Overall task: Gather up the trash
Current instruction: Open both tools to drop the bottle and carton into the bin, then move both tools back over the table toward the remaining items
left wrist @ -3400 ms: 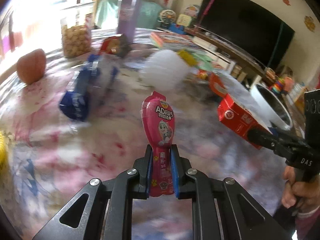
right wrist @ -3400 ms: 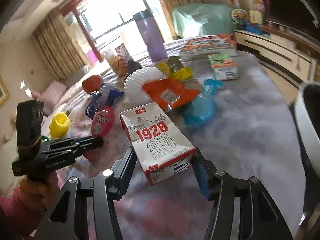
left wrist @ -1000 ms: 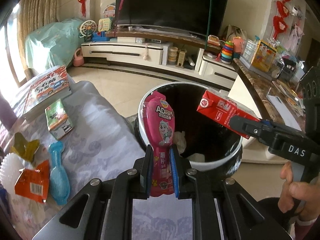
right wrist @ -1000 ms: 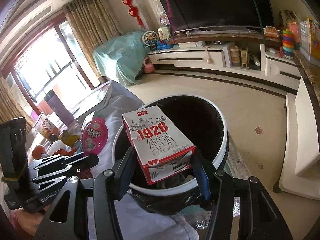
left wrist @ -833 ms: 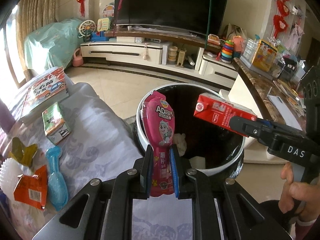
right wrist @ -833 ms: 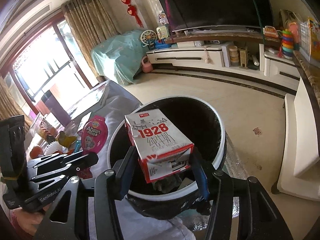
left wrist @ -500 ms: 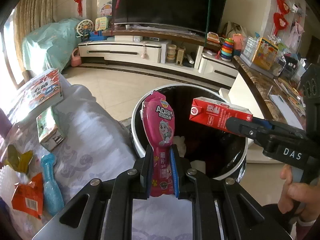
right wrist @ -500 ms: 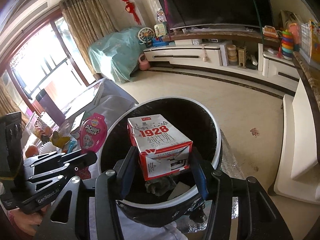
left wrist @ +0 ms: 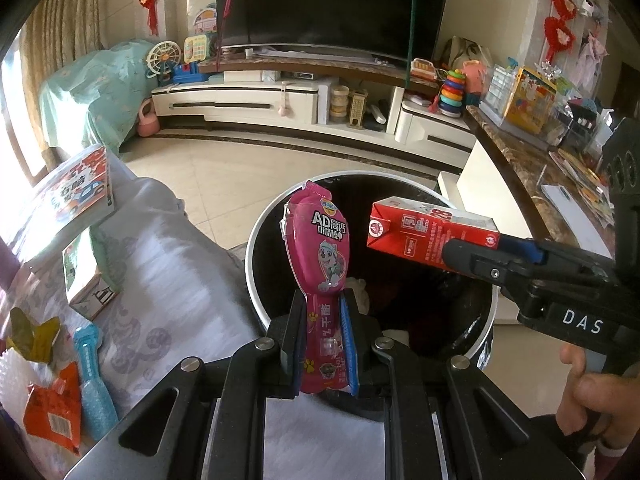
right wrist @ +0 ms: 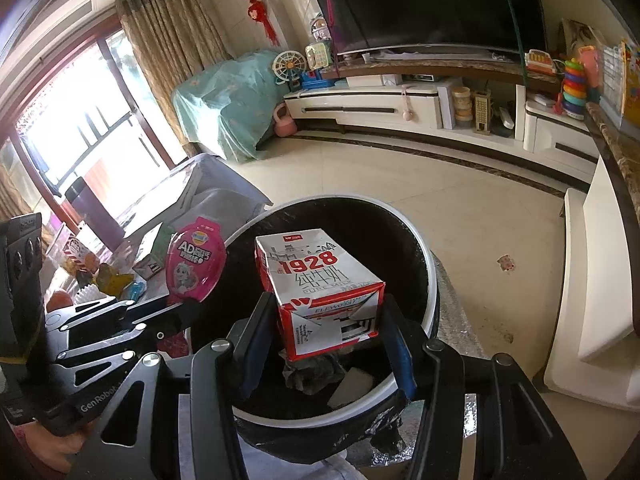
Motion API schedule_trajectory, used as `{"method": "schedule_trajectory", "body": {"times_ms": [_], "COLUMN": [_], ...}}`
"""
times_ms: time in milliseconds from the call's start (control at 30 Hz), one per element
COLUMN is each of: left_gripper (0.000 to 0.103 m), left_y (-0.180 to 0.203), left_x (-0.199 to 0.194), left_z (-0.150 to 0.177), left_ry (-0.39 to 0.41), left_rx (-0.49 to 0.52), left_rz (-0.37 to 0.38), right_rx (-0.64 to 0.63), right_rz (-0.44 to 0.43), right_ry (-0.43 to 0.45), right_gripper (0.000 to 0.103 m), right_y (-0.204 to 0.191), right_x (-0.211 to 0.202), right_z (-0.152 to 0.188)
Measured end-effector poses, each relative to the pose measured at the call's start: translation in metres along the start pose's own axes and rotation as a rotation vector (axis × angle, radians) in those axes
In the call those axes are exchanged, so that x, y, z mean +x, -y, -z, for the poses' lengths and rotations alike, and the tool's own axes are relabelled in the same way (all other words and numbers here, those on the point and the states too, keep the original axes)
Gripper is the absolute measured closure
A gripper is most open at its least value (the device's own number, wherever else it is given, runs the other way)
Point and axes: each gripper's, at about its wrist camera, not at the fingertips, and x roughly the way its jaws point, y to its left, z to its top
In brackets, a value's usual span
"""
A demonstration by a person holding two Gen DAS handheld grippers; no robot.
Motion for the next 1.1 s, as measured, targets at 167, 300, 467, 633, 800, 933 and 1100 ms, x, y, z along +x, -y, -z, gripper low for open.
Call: {"method": "schedule_trajectory", "body": {"times_ms": [167,300,467,633,800,933,1100], "left_gripper": [0.088,0.06,0.05,0.043,0.043,0.043,0.043], "left_y": [0.0,-0.002,0.001,-0.003,-0.015,-0.029,-0.047], "left_x": [0.001,0.002,-0.006,-0.019,-0.034,-0.051,-0.074], "left_z": [-0.002,-0.005,0.0,0.018,0.045,0.068,0.088], "left_ry": [-0.001,-0.008,0.016,0.031,0.025,0.023,0.028], "left_rx": [-0.006,-0.035,-0.041,-0.062,-0.113,-0.168,-0.21], "left_rz": [-0.001,-0.02,-0.041,-0.062,-0.071,-0.08,-0.098], "right_rx": [-0.002,0.005,0.022,0.035,0.036,0.03,-0.001], "right_rz": [0.005,0.016,0.008,-0.01,-0.026,-0.043,-0.066], "right_ry": [-0.009,-0.004,0.019,0.032,0.036,0.036,0.036], "right_gripper": [0.051,0.049,0.032,0.02,0.016,0.016,0.015], "right_y": [-0.001,0.001,0.0,-0.008,-0.024,-0.038,-0.063], "right_x": [0.002,0.001,-0.007,-0.014,-0.019,-0.023,-0.029], "right_z": [-0.001,-0.003,-0.003,0.001,0.011,0.02,0.033]}}
